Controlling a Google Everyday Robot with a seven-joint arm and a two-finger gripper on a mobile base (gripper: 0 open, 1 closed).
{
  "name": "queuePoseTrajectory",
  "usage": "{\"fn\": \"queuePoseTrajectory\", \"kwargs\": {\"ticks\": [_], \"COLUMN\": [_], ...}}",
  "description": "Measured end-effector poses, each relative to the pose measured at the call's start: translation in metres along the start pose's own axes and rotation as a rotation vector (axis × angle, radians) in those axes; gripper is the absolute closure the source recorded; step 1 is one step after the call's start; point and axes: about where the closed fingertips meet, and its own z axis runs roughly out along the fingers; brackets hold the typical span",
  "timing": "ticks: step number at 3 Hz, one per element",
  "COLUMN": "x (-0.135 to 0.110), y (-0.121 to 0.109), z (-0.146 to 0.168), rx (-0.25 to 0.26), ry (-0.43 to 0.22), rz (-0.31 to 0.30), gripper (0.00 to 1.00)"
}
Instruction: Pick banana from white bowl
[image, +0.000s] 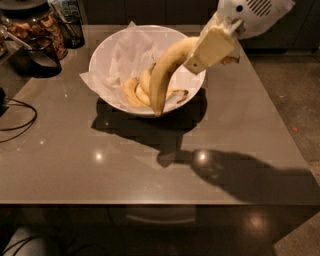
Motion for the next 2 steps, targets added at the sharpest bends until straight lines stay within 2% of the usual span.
{"fn": "queuePoseTrajectory", "kwargs": {"ticks": [1, 2], "x": [0.012, 0.028], "y": [0.021, 0.031], "z": [-0.013, -0.02], "rx": [0.031, 0.059], "ry": [-0.006, -0.004], "rz": [0.058, 0.113], "gripper": [1.0, 1.0]}}
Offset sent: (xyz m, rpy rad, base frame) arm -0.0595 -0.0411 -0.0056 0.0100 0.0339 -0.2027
